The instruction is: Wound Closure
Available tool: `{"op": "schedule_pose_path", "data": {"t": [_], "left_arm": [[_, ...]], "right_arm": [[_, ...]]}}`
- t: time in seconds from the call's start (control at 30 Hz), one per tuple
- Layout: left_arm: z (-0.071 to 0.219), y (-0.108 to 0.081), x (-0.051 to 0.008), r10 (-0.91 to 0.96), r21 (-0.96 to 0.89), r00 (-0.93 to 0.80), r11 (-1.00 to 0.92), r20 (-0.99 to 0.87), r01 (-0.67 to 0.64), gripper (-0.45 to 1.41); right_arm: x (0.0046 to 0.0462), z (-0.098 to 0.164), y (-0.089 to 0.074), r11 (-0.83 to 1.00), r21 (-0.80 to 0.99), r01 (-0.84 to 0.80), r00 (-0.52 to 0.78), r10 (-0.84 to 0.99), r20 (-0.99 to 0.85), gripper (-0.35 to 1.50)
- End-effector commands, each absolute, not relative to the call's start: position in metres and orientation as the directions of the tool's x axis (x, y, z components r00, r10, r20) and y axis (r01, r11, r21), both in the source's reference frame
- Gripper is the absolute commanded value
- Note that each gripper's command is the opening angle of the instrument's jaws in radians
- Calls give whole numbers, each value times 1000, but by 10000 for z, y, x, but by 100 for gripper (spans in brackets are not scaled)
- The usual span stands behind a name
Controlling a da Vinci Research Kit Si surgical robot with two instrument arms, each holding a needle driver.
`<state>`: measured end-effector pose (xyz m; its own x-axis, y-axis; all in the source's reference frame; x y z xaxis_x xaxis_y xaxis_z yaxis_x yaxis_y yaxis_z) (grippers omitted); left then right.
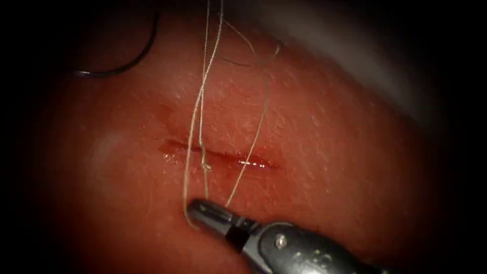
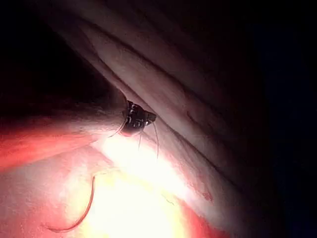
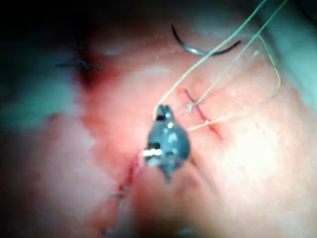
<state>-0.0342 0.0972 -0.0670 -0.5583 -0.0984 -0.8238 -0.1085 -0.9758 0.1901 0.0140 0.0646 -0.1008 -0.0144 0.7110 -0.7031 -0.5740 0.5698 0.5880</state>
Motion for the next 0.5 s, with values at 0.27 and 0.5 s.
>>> {"op": "schedule_pose_path", "data": {"t": [0.27,0.5], "left_arm": [[-664,993,-351,-113,219,-582,-969,-805,-115,-35],[-667,1014,-362,-123,237,-595,-965,-794,-117,-35]], "right_arm": [[148,-1002,641,572,589,-571,-13,711,-703,-35],[152,-1005,637,580,594,-557,-6,713,-701,-35]]}}
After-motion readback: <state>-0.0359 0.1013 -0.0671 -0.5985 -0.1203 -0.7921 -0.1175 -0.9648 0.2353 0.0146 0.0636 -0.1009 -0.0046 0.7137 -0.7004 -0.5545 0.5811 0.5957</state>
